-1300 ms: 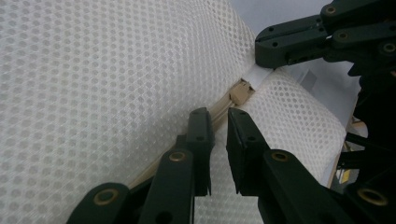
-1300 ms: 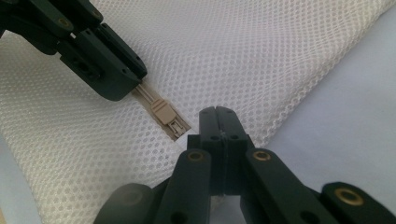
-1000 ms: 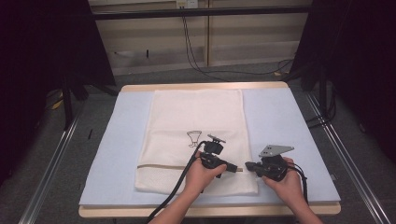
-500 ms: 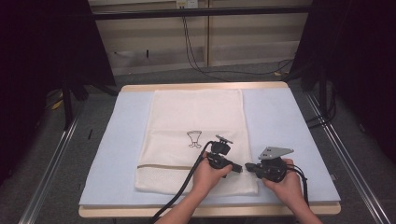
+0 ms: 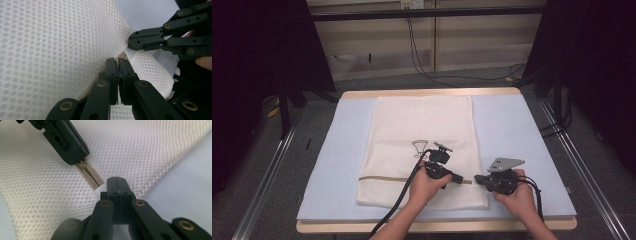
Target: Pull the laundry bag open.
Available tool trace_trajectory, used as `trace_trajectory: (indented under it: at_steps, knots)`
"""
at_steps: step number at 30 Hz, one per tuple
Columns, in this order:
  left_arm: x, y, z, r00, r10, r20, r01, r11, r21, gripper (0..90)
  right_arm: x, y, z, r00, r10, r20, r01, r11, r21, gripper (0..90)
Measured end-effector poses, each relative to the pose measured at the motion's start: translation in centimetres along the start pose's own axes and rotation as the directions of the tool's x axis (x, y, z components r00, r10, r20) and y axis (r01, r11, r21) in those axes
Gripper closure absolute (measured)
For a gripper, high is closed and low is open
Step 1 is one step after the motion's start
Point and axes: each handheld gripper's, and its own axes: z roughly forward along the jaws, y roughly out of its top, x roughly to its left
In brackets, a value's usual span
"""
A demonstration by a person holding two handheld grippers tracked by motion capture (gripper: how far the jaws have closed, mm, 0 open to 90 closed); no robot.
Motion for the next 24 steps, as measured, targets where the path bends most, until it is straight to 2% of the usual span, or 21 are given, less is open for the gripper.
trace_trajectory:
  at_steps: [2, 3, 4, 6, 7, 9, 10, 12, 16, 18, 20, 22, 24]
  knots:
    - [0.1, 0.0, -0.2, 0.9999, -0.015, 0.004, 0.015, 0.9999, -0.006, 87.2, 0.0, 0.0, 0.0, 1.0, 0.003, -0.001, -0.003, 1.0, 0.0, 90.0]
    - [0.0, -0.1, -0.2, 0.9991, -0.042, 0.005, 0.042, 0.9987, -0.028, 87.2, 0.0, 0.0, 0.0, 1.0, 0.005, -0.003, -0.005, 1.0, 0.001, 90.0]
    - [0.2, 0.0, -0.6, 0.9999, -0.014, 0.006, 0.014, 0.9999, -0.001, 87.2, 0.0, 0.0, 0.0, 1.0, 0.004, -0.003, -0.004, 1.0, 0.001, 90.0]
    - [0.2, -0.1, -0.7, 0.9991, -0.042, 0.004, 0.042, 0.9989, -0.023, 87.2, 0.0, 0.0, 0.0, 1.0, 0.002, -0.005, -0.002, 1.0, 0.002, 90.0]
    - [0.4, -0.1, -1.0, 0.9997, -0.026, -0.003, 0.026, 0.9997, -0.004, 87.2, 0.0, 0.0, 0.0, 1.0, 0.001, -0.004, -0.001, 1.0, 0.002, 90.0]
    - [0.4, -0.3, -1.2, 0.9988, -0.049, -0.001, 0.049, 0.9985, -0.025, 87.2, 0.0, 0.0, 0.0, 1.0, -0.006, -0.003, 0.006, 1.0, 0.002, 90.0]
    - [0.8, -0.3, -1.5, 0.9998, -0.016, 0.008, 0.016, 0.9999, -0.003, 87.2, 0.0, 0.0, 0.0, 1.0, -0.007, -0.004, 0.007, 1.0, 0.003, 90.0]
    - [0.9, -0.5, -1.8, 0.9993, -0.037, -0.001, 0.037, 0.9992, -0.013, 87.2, 0.0, 0.0, 0.0, 0.9999, -0.013, -0.002, 0.013, 0.9999, 0.002, 90.0]
    - [1.4, -0.8, -2.5, 0.9997, -0.018, -0.018, 0.018, 0.9998, -0.002, 87.2, 0.1, 0.0, 0.0, 0.9997, -0.025, 0.003, 0.025, 0.9997, -0.001, 90.0]
    - [1.6, -0.9, -2.8, 0.9995, -0.031, -0.008, 0.031, 0.9995, -0.009, 87.2, 0.1, 0.0, 0.0, 0.9997, -0.025, 0.003, 0.025, 0.9997, -0.001, 90.0]
    - [2.0, -1.0, -3.2, 0.9994, -0.032, -0.017, 0.031, 0.9995, -0.008, 87.2, 0.0, 0.0, 0.0, 0.9998, -0.021, 0.002, 0.021, 0.9998, 0.003, 90.0]
    - [2.0, -1.2, -3.3, 0.9982, -0.057, -0.018, 0.057, 0.998, -0.027, 87.2, 0.0, 0.0, 0.0, 0.9998, -0.02, -0.001, 0.02, 0.9998, 0.001, 90.0]
    - [2.4, -1.3, -3.7, 0.9991, -0.037, -0.02, 0.036, 0.9993, -0.011, 87.2, 0.0, 0.0, 0.0, 0.9998, -0.02, -0.005, 0.02, 0.9998, 0.001, 90.0]
